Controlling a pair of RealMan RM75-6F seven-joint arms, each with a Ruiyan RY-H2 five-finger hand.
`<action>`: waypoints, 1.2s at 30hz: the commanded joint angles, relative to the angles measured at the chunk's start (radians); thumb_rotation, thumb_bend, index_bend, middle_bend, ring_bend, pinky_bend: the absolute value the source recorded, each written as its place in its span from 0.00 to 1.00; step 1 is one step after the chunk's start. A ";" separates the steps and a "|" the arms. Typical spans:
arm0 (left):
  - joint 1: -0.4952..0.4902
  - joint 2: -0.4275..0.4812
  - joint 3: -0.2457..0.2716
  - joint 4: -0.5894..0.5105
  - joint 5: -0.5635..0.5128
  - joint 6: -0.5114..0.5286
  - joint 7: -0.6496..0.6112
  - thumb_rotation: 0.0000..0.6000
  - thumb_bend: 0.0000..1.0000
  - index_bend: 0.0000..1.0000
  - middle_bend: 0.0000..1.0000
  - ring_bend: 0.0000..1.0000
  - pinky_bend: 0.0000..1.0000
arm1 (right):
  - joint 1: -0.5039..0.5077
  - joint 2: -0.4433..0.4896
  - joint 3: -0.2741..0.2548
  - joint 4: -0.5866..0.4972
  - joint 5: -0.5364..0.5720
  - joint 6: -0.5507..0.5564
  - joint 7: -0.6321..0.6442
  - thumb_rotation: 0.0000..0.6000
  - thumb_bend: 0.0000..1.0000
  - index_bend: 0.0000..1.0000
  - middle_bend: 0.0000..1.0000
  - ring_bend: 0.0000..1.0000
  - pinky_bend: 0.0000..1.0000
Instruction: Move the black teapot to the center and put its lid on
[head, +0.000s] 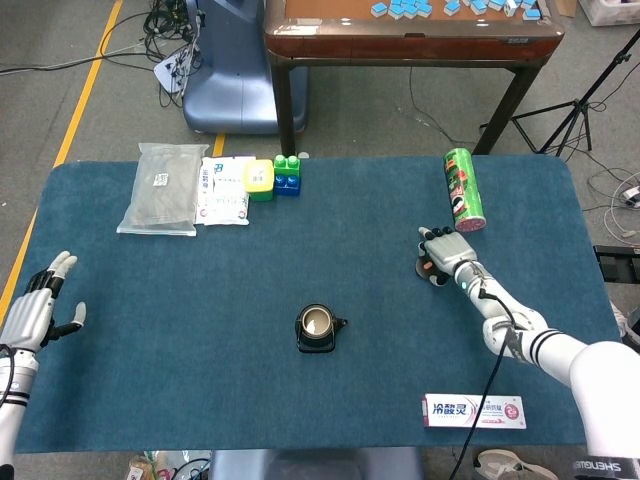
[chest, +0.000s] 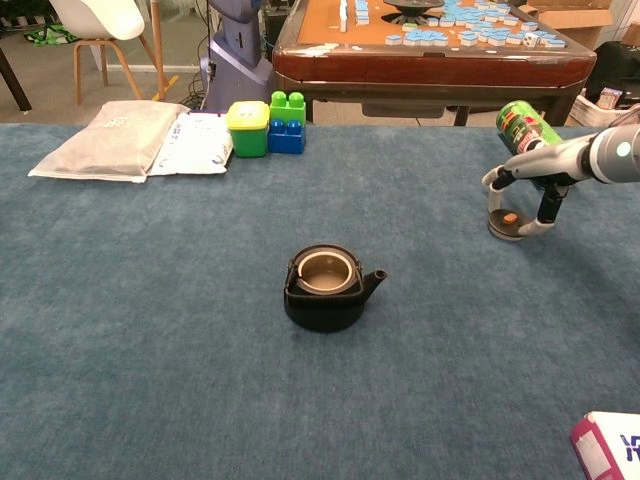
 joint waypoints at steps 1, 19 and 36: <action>0.001 -0.002 0.001 -0.002 0.001 0.003 0.007 1.00 0.49 0.00 0.00 0.00 0.00 | -0.004 0.002 0.002 -0.008 -0.006 0.011 -0.002 1.00 0.34 0.26 0.00 0.00 0.00; 0.010 0.000 0.001 -0.030 0.004 0.023 0.036 1.00 0.49 0.00 0.00 0.00 0.00 | -0.038 0.012 0.009 -0.036 -0.037 0.047 -0.018 1.00 0.32 0.13 0.00 0.00 0.00; 0.020 -0.020 0.013 -0.003 0.029 0.039 0.010 1.00 0.49 0.00 0.00 0.00 0.00 | -0.064 -0.009 0.010 -0.037 -0.042 0.081 -0.058 1.00 0.37 0.15 0.00 0.00 0.00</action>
